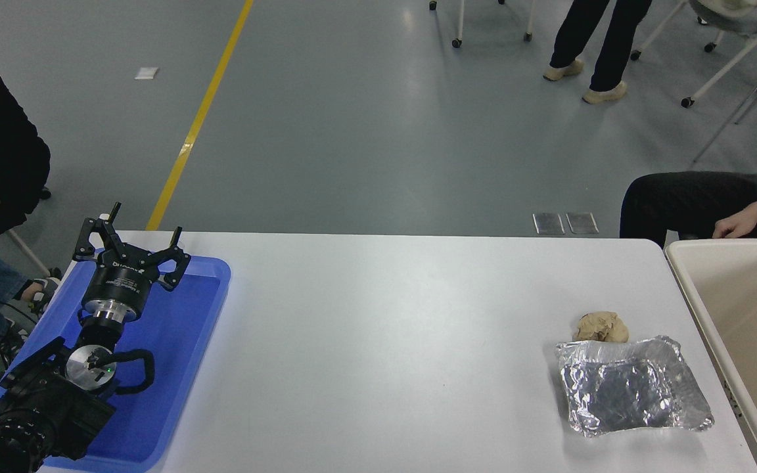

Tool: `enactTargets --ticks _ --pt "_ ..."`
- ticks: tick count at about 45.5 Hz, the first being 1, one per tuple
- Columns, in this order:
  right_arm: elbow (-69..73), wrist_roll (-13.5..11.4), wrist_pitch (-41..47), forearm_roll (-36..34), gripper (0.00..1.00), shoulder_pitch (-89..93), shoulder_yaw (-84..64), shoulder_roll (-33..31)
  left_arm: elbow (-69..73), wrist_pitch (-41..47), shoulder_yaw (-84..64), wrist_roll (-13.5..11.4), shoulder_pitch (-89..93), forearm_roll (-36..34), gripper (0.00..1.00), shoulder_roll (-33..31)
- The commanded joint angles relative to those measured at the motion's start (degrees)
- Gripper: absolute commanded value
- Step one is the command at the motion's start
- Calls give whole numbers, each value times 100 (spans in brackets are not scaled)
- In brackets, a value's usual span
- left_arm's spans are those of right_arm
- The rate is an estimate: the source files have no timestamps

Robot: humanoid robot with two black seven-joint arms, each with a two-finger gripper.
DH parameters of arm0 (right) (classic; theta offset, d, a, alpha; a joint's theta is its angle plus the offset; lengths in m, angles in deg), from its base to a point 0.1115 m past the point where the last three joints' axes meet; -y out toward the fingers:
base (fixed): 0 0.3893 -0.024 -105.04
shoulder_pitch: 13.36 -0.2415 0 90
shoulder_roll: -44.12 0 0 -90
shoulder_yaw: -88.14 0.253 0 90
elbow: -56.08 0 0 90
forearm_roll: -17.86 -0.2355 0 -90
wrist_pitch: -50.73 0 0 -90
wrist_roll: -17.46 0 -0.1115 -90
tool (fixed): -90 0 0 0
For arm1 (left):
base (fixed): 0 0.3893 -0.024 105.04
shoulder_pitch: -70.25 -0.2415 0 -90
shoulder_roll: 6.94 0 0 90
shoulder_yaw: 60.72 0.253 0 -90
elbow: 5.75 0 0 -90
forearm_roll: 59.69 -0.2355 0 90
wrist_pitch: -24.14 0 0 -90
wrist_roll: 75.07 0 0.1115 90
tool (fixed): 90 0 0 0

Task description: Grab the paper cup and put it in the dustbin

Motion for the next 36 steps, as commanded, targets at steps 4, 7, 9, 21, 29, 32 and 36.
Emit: enactTargets --ticks 4,7,9,21,29,32,36 --pt "1971 -6 279 1294 100 -1670 -48 -242 1 0 0 8 1 0 100 -13" --pt "2622 -41 323 1715 100 -2223 -136 -295 1 0 0 8 1 0 100 -13" --pt "3105 -50 341 1970 100 -2610 -259 -313 1 0 0 8 1 0 100 -13" --pt "5312 -15 1227 2138 100 -4983 -1261 -59 1 0 0 8 1 0 100 -13" --pt "6051 -6 2493 1718 100 -5995 -1296 284 1 0 0 8 1 0 100 -13" --pt "6148 -6 2827 1314 100 -6233 -1296 460 1 0 0 8 1 0 100 -13" --pt "6175 -14 3135 804 100 -6496 -1296 741 1 0 0 8 1 0 100 -13"
